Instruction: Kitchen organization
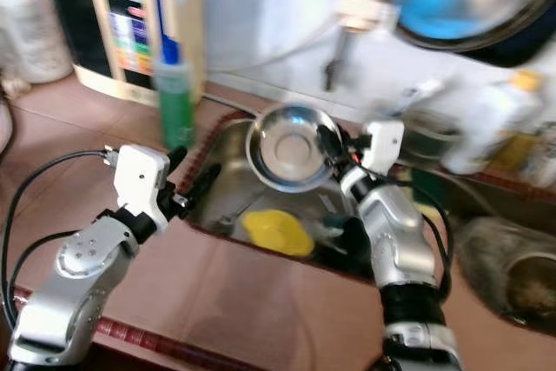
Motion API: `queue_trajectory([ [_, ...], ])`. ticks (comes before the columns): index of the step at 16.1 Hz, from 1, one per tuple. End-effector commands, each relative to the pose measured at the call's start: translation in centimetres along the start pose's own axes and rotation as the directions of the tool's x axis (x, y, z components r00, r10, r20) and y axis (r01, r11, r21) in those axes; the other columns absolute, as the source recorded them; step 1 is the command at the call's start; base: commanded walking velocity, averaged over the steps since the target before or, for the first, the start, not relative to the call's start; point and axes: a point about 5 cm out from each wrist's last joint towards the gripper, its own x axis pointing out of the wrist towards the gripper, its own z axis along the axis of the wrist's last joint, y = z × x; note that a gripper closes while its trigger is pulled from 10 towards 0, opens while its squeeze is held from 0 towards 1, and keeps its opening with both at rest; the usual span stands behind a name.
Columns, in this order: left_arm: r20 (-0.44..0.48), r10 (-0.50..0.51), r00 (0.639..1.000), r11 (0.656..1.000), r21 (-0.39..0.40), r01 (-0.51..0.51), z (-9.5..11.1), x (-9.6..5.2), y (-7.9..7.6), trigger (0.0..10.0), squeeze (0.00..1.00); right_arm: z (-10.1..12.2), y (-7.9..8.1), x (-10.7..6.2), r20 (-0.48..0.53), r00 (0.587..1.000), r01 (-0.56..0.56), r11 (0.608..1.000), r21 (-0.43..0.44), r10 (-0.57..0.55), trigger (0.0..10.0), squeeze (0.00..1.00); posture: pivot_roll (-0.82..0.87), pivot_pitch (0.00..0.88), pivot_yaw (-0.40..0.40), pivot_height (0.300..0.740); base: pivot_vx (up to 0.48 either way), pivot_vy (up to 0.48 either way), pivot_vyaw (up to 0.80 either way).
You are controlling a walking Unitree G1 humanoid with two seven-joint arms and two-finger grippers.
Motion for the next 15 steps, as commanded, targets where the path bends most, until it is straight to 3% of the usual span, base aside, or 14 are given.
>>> queue_trajectory([
  [1, -0.012, -0.012, 1.0, 1.0, -0.006, 0.012, -0.1, 0.1, -0.5, 10.0, 0.0, 0.3, -0.9, -0.5, -0.008, 0.999, 0.039, 0.999, -0.009, -0.039, 10.0, 0.0, 0.04, 0.014, -0.145, 0.74, 0.0, 0.0, 0.0],
  [5, -0.026, -0.093, 0.995, 0.994, 0.045, 0.094, -0.2, -0.2, -1.5, 10.0, 0.0, -0.8, -1.9, -0.4, -0.089, 0.988, 0.128, 0.992, -0.005, -0.128, 10.0, 0.0, 0.04, 0.016, -0.144, 0.74, 0.0, 0.0, 0.0],
  [8, -0.075, -0.169, 0.983, 0.976, 0.128, 0.177, -0.7, -0.5, -3.1, 10.0, 0.0, -1.9, -3.2, -0.9, -0.153, 0.964, 0.219, 0.976, 0.002, -0.216, 10.0, 0.0, 0.05, 0.012, -0.145, 0.74, 0.0, 0.0, 0.0],
  [10, -0.095, -0.157, 0.983, 0.981, 0.098, 0.166, -1.0, -0.3, -3.4, 10.0, 0.0, -2.2, -3.8, -1.1, -0.157, 0.953, 0.265, 0.964, 0.012, -0.26, 10.0, 0.0, 0.05, 0.01, -0.143, 0.74, 0.0, 0.0, 0.0],
  [15, -0.197, -0.234, 0.952, 0.972, -0.039, 0.231, -1.7, 0.1, -5.5, 10.0, 0.0, -2.2, -5.2, -1.3, -0.162, 0.917, 0.364, 0.931, -0.032, -0.364, 10.0, 0.0, 0.04, 0.033, -0.123, 0.74, 0.0, 0.0, 0.0],
])
